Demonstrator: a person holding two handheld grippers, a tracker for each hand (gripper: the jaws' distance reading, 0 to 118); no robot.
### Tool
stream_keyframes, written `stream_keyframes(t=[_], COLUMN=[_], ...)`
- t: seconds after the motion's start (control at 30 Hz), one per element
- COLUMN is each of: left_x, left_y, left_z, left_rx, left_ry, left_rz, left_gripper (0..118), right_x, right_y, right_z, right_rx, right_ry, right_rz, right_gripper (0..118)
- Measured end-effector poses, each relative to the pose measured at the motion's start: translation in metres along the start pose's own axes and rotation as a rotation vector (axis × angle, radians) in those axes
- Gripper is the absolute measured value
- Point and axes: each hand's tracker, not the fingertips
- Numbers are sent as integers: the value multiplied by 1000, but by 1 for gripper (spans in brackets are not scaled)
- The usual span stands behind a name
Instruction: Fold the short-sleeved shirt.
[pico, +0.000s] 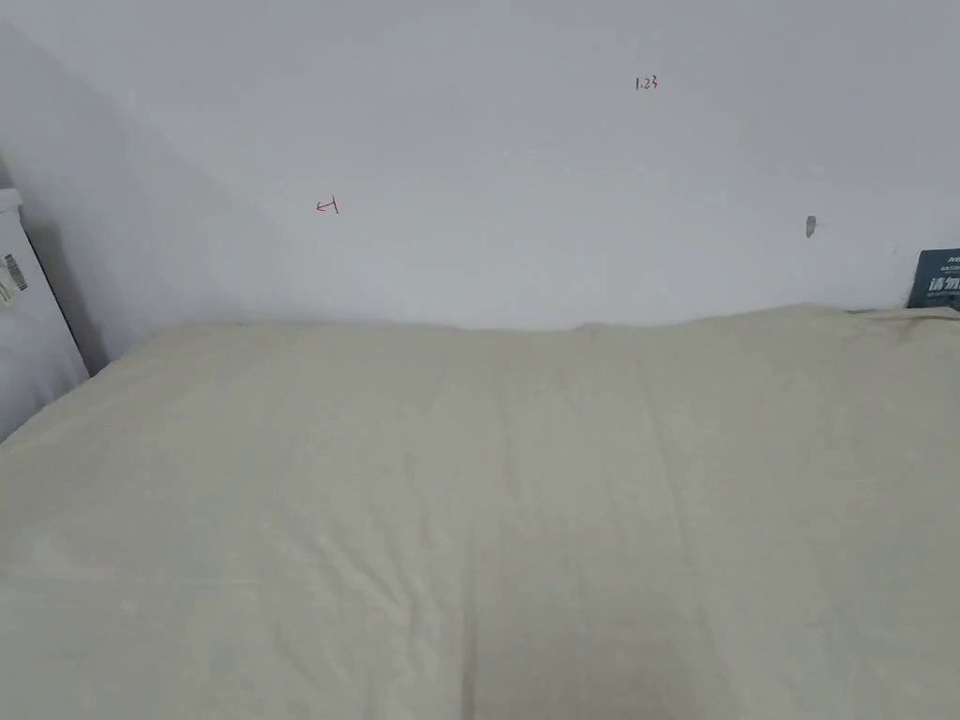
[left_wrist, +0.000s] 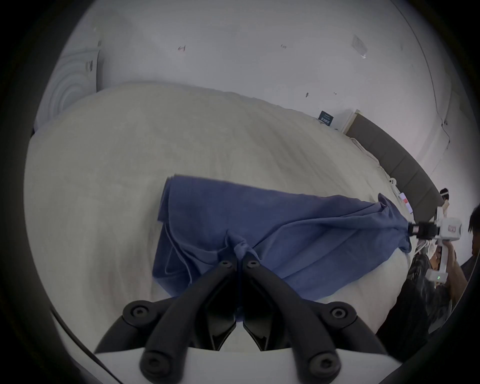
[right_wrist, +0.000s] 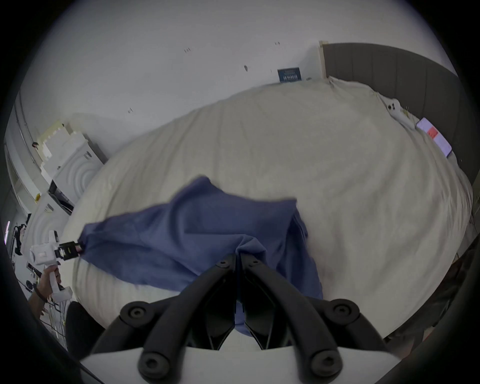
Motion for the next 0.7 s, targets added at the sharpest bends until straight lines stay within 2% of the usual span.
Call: stream_keyframes(t=[0.07, 0.1, 0.13, 0.17, 0.2, 0.23, 0.27, 0.3, 0.37, 0.43, 0.5, 0.57, 0.63, 0.7], left_x=[-1, -2, -2, -3, -4, -3, 1, 9, 26, 48, 70, 90, 112, 132], left_y=[1, 1, 1, 2, 3, 5, 7, 12, 23, 30, 32, 29, 21, 10], left_z=[5, 6, 12, 23, 39, 53, 75, 99, 144, 185, 215, 228, 231, 227], left_rx=[60, 54, 64, 70, 98, 123, 167, 226, 346, 462, 556, 583, 607, 629], left_ry=[-10, -9, -6, 0, 36, 88, 160, 215, 251, 238, 214, 149, 125, 113], left_rz=[35, 35, 40, 45, 43, 7, -53, -121, -174, -183, -143, -140, -162, -174], left_gripper=[1, 9, 16, 26, 52, 72, 82, 88, 88, 91, 99, 99, 99, 97], right_x=[8, 8, 5, 2, -2, -6, -12, -18, -30, -45, -60, -75, -94, -113], right_y=[-9, -11, -10, -10, -10, -9, -7, -5, 3, 9, 12, 13, 9, 3], right_z=[-12, -14, -11, -2, 10, 23, 43, 67, 105, 137, 156, 164, 167, 164], right_rx=[5, 12, 12, 53, 104, 138, 208, 305, 426, 517, 542, 540, 582, 568], right_ry=[-9, -14, -46, -93, -121, -144, -183, -185, -125, -74, 14, 79, 103, 84], right_rz=[12, 37, 71, 121, 167, 208, 245, 247, 230, 181, 119, 63, 79, 119], right_gripper=[2, 5, 18, 39, 67, 79, 83, 83, 86, 100, 100, 100, 101, 100])
